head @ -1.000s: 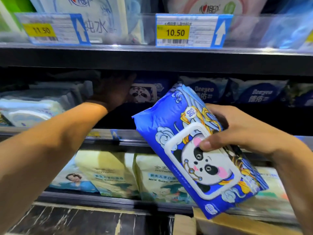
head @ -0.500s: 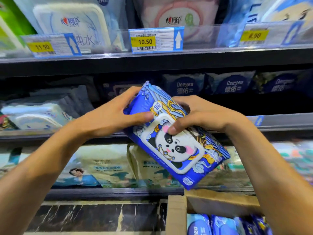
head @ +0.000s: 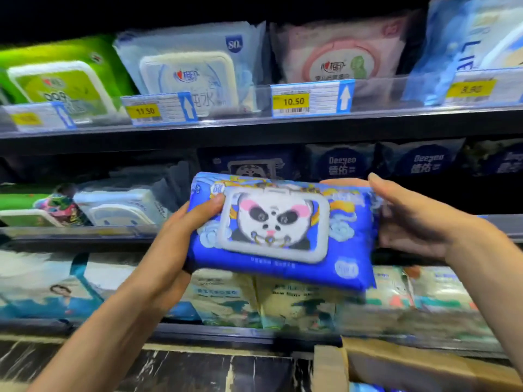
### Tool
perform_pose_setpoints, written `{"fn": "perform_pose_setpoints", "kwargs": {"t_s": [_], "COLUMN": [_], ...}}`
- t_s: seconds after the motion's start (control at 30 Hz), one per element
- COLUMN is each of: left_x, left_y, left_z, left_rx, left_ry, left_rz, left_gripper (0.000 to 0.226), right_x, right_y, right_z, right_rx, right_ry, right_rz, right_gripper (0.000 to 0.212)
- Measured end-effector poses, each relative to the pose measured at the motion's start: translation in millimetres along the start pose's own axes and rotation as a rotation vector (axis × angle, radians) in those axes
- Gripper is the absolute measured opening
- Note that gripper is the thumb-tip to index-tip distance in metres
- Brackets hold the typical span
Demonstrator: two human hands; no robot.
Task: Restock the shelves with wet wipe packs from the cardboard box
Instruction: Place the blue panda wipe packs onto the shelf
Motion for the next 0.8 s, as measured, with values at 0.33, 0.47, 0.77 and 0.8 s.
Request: {"fn": "perform_pose_setpoints", "kwargs": {"t_s": [0.33,0.47,0.77,0.8], "left_x": [3.6,-0.9,-20.1,-25.0], "left_y": [0.3,8.6,8.3,4.6], "left_z": [-50.6,-72.3,-110.6,-114.3], "left_rx": [-0.124,0.044,0.304,0.335], "left_ry": [0.157,0.157,0.338,0.324], "left_rz": [-0.114,-0.405,-0.778,-0.793], "left_gripper": [0.037,0.055,0.05,0.047], "right_x": [18.4,11.2,5.5,6.1], "right_y": [-12.8,-6.0,2.9,7.2], "right_z": [-35.9,-48.8,-89.7,-94.9], "right_rx": [-0.114,-0.157,-0.331,-0.303], "right_ry": [0.544,0.659,0.708,0.716], "right_rz": [-0.089,-0.154,0.357,0.48], "right_gripper": [0.032,0.044,0.046,0.045]}}
Point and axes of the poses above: each hand's wrist, its own z-axis away from the middle knuckle, its own x-axis out of the palm, y = z × x, the point moved 4 cm from there along -z, towards the middle knuckle, and after that the axes turned 13 degrees about y, right-handed, at the moved point
